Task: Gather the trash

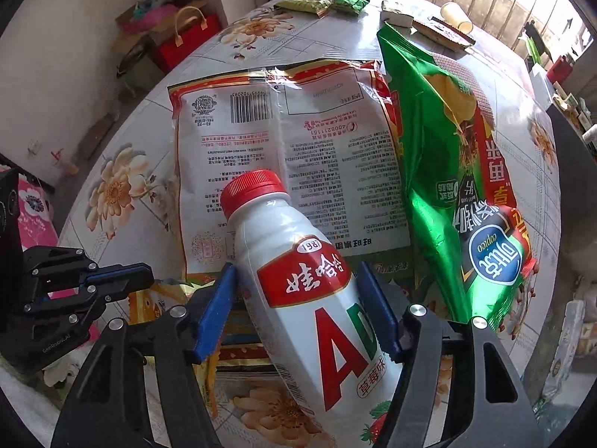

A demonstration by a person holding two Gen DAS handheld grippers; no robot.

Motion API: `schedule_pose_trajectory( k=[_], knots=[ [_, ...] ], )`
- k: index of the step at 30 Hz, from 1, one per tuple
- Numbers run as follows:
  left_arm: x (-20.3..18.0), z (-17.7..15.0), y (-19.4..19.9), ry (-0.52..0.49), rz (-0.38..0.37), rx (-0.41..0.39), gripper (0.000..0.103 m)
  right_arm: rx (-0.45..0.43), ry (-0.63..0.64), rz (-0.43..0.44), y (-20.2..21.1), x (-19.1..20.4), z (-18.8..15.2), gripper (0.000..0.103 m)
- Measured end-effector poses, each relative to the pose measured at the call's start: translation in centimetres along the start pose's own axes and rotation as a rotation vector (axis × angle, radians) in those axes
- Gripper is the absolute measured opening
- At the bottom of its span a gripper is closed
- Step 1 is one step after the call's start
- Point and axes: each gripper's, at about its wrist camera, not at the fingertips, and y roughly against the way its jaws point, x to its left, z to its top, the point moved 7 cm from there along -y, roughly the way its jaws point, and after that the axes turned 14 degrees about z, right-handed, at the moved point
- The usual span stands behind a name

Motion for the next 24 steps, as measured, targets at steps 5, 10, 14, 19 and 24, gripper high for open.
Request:
schedule_pose_trajectory(
  k=[5, 10, 14, 19, 24],
  knots=[
    [1.0, 0.0, -0.2, 0.041, -0.03, 0.019, 0.0, -0.077, -0.104, -0.005, 1.1, -0.7, -2.9, 0.063],
    [2.1, 0.0, 0.8, 0.092, -0.092, 0.021, 0.03, -0.129, -0.174, 0.027, 2.5, -1.1, -5.2, 0.071],
    [2.6, -0.7, 2.0, 0.101, -0.129, 0.029, 0.04, -0.131, -0.177, 0.012, 3.0, -1.2, -6.6, 0.074],
    [2.0, -2.7, 1.8, 0.065, -0.132, 0.087, 0.041, -0.12, -0.193, 0.002, 2.7, -2.1, -7.7, 0.074],
    [0.8, -4.0, 0.6, 0.058, -0.142, 0.142, 0.039, -0.12, -0.221, 0.042, 2.2, -2.9, -7.8, 0.074]
  ],
)
